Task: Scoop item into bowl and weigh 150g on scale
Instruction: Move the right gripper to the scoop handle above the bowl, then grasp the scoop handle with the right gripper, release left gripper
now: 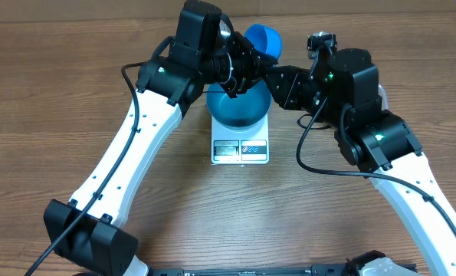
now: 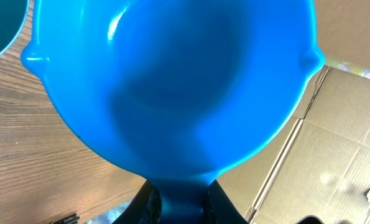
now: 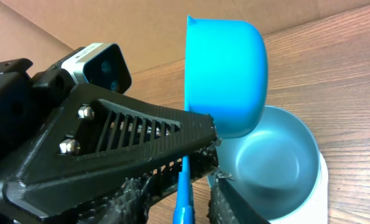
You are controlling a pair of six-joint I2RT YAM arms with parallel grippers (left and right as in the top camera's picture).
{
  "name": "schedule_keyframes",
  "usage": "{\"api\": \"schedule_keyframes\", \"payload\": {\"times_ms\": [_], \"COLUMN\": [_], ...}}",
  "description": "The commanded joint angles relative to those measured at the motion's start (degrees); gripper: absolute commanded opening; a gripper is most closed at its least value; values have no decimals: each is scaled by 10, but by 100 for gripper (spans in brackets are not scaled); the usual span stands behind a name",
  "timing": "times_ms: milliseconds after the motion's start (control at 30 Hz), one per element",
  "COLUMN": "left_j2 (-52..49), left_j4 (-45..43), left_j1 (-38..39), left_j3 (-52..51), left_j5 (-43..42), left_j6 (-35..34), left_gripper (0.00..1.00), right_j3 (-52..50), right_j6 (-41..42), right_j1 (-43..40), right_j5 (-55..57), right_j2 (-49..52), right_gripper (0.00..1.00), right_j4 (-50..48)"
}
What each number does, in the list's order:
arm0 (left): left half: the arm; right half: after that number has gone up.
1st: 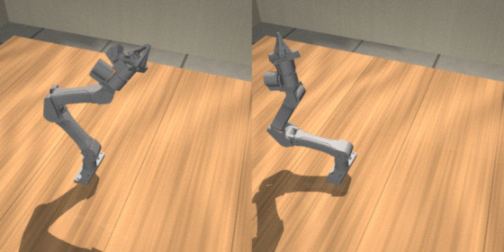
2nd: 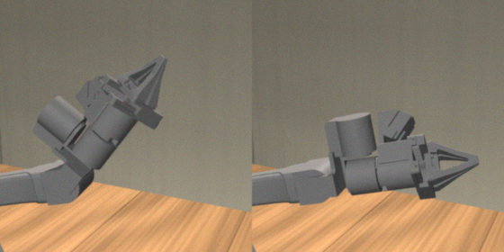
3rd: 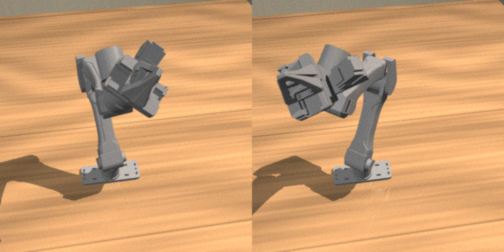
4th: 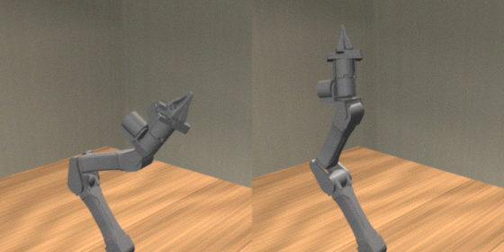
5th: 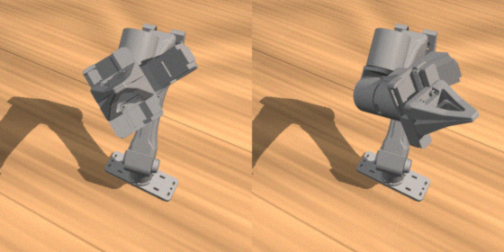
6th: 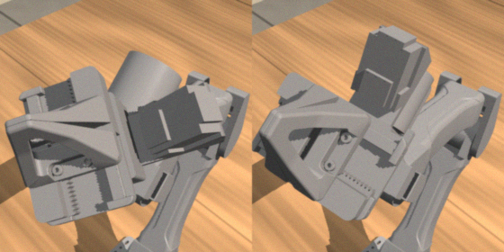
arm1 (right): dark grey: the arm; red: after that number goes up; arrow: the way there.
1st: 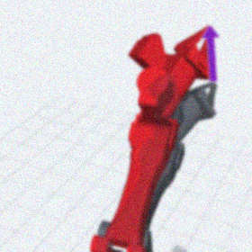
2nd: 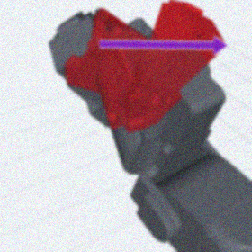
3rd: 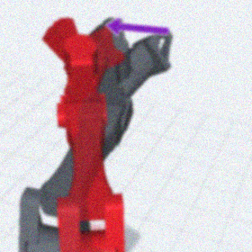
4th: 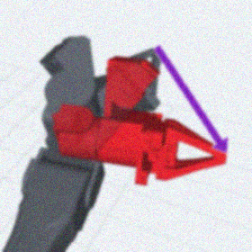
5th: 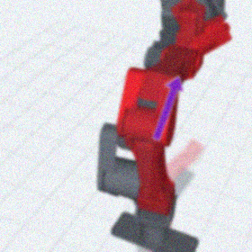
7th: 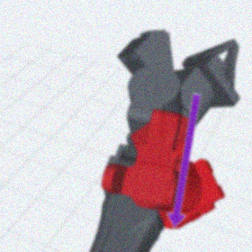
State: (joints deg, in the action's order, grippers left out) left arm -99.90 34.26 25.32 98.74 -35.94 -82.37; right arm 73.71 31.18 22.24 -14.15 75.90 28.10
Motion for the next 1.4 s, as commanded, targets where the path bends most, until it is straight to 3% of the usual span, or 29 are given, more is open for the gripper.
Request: {"api": "schedule_keyframes", "payload": {"times_ms": [0, 500, 633, 767, 833, 1000, 1133, 1367], "left_j2": [5, 5, 5, 5, 5, 5, 5, 5], "left_j4": [11, 11, 11, 15, 16, 15, 15, 15], "left_j1": [17, 17, 17, 17, 17, 17, 17, 17], "left_j3": [8, 8, 8, 8, 8, 8, 8, 8], "left_j5": [-26, -26, -19, -10, -10, -10, -9, 24], "left_j6": [14, 14, 15, 16, 19, 31, 37, 47], "left_gripper": [5, 6, 9, 11, 15, 41, 54, 57], "right_j3": [14, 14, 14, 14, 14, 14, 14, 14], "right_j6": [3, 3, 3, 3, 3, 3, 3, 3], "right_j1": [-1, -1, -1, -1, -1, -1, -1, -1], "right_j5": [30, 27, 25, 25, 25, 25, 25, 23], "right_j2": [7, 7, 7, 7, 7, 7, 7, 7], "right_gripper": [28, 14, 4, 4, 4, 4, 4, 4], "right_j4": [-22, -19, -16, -17, -17, -18, -19, -19]}}
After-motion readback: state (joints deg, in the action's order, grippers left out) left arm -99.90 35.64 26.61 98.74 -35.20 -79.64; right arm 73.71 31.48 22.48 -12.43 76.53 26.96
